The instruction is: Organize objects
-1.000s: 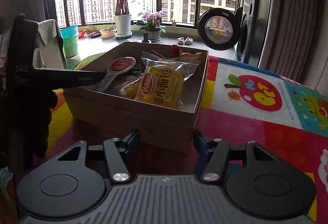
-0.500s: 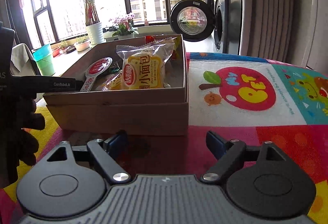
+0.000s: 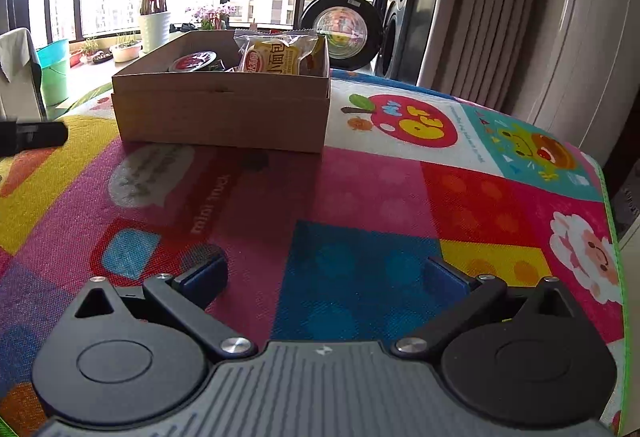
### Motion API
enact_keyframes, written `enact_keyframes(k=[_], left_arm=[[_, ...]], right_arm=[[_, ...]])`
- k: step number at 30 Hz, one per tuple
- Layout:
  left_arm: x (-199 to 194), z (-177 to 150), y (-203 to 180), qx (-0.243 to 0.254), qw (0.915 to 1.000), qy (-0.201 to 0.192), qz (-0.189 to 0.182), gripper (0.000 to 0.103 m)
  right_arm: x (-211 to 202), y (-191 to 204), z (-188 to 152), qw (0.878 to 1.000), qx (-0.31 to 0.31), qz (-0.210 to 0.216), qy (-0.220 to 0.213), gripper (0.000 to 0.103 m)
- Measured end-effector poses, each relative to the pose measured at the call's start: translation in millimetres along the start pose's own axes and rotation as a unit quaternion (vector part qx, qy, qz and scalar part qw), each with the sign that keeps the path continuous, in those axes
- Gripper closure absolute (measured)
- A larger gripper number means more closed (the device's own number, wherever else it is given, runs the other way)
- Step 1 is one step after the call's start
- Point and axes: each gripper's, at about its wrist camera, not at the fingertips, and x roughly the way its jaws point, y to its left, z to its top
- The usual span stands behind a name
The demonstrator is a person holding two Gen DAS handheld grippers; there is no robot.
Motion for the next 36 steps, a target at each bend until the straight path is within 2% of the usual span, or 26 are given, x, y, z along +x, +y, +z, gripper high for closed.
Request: enact_keyframes(k=[4, 6, 8, 11, 17, 20, 22, 26, 30, 36], left_arm=[[9, -23, -18, 0.029, 0.9989, 0.037, -0.001, 0.053], [12, -24, -24, 0.04, 0.9987, 0.031, 0.002, 0.052], [15, -27, -30, 0.046, 0.9985, 0.03, -0.002, 0.052], [22, -26, -38, 0.046, 0.9985, 0.031, 0.001, 0.052], [27, -25, -41, 0.035, 0.9988, 0.033, 0.003, 0.05], [26, -26, -43, 0.04, 0.9986, 0.033, 0.007, 0.05], [26, -26, -43, 0.039, 0.9987, 0.033, 0.009, 0.049], [25, -26, -45, 0.038, 0.9986, 0.033, 0.013, 0.049], [24, -26, -46, 0.036, 0.9987, 0.033, 0.017, 0.049], [25, -25, -47, 0.032, 0.9987, 0.033, 0.02, 0.048]], right_arm=[[3, -8, -2, 1.0, 0.025, 0.012, 0.008, 0.0], [6, -22, -3, 0.997, 0.068, 0.041, 0.018, 0.0], [3, -26, -5, 0.996, 0.08, 0.048, 0.013, 0.0], [3, -13, -7, 0.998, 0.05, 0.029, 0.011, 0.0], [5, -19, -8, 0.998, 0.059, 0.034, 0.006, 0.0], [0, -7, -14, 0.999, 0.005, 0.017, -0.028, 0.0], [0, -4, -13, 0.999, -0.011, 0.014, -0.034, 0.0], [10, -26, -7, 0.997, 0.048, 0.062, -0.015, 0.0], [12, -21, -4, 0.998, 0.035, 0.049, -0.015, 0.0], [13, -24, -5, 0.997, 0.043, 0.055, -0.014, 0.0]])
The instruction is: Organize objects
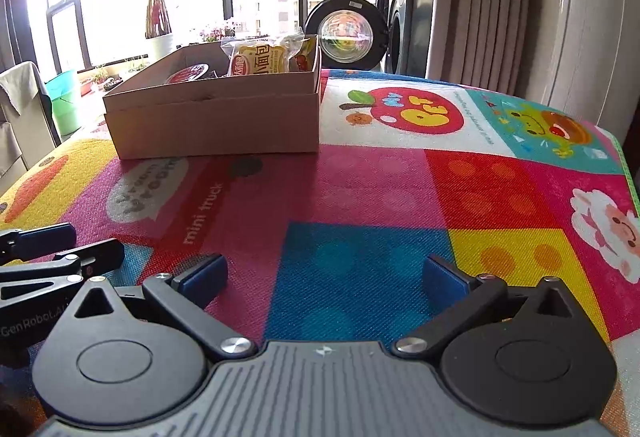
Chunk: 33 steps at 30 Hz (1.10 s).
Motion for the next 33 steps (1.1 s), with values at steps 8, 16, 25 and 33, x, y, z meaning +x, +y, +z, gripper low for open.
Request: enact_keyframes(k=[8, 16, 25, 33], left_arm=[[1.1, 0.7, -0.7, -0.004, 1.0, 0.0, -0.001, 0.048], [1.3, 1.0, 0.1, -0.006, 1.0, 0.0, -0.003, 0.048], [1.7, 1.4, -0.3, -0.002, 1.0, 0.0, 0.001, 0.048], [1.5, 1.4, -1.9, -0.001, 1.0, 0.0, 0.001, 0.048]], right_arm=[[0.6, 1.5, 0.1, 1.0, 0.002, -0.002, 0.0, 0.0], [0.4, 0.7, 0.2, 1.0, 0.002, -0.002, 0.0, 0.0], [0.4, 0.7, 0.3, 1.0, 0.002, -0.002, 0.0, 0.0], [0.5, 0.6, 0.3, 1.0, 0.002, -0.002, 0.0, 0.0]])
